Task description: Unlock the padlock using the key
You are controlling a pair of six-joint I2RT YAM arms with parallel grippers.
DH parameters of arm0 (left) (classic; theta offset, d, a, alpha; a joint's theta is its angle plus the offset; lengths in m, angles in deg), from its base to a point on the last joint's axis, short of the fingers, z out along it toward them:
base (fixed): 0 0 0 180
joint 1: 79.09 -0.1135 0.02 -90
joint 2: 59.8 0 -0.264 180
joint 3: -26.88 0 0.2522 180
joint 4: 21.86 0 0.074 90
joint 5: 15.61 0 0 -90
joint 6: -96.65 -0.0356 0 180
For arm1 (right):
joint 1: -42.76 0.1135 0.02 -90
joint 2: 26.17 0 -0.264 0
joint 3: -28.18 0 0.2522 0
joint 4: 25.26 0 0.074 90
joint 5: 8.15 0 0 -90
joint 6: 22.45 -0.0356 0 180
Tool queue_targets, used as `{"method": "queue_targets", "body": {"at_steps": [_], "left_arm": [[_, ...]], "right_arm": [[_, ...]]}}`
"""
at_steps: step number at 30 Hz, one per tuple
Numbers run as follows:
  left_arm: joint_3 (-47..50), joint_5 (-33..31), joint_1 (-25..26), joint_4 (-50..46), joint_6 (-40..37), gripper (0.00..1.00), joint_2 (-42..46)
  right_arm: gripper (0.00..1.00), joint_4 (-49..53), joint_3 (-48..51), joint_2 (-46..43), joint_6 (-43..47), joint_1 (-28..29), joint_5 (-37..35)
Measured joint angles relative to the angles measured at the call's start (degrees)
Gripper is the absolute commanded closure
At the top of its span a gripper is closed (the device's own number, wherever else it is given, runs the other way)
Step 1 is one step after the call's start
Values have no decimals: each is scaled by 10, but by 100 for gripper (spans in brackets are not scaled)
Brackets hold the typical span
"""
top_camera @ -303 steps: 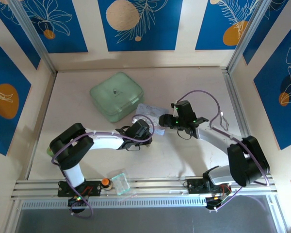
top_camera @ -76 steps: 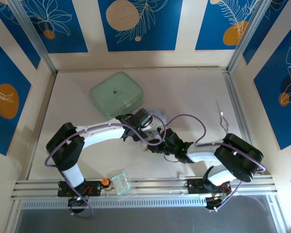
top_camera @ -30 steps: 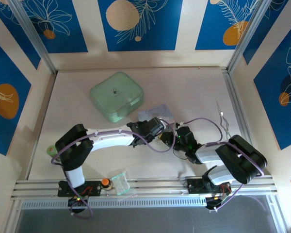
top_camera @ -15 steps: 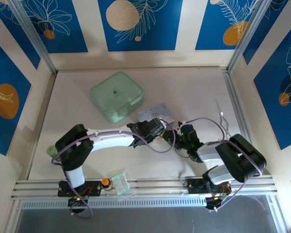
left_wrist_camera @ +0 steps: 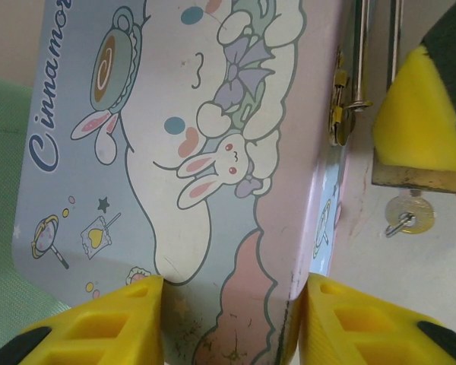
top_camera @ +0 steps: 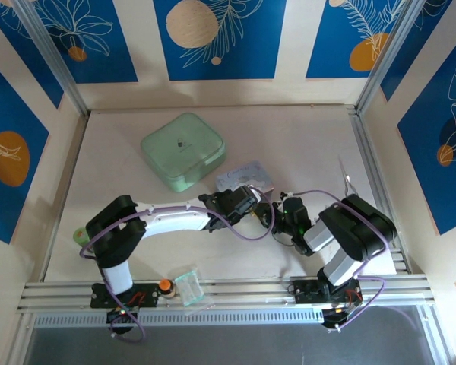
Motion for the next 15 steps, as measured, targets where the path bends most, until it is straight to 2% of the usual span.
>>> {"method": "queue_targets", "body": {"at_steps": [10,15], "left_arm": [[2,-7,4,5,0,62,0],[3,-13,5,6,2,59,0]], "right_arm": [[100,-108,3,75,-43,-25,-12],[100,-109,3,78,-44,-28,-4]]}}
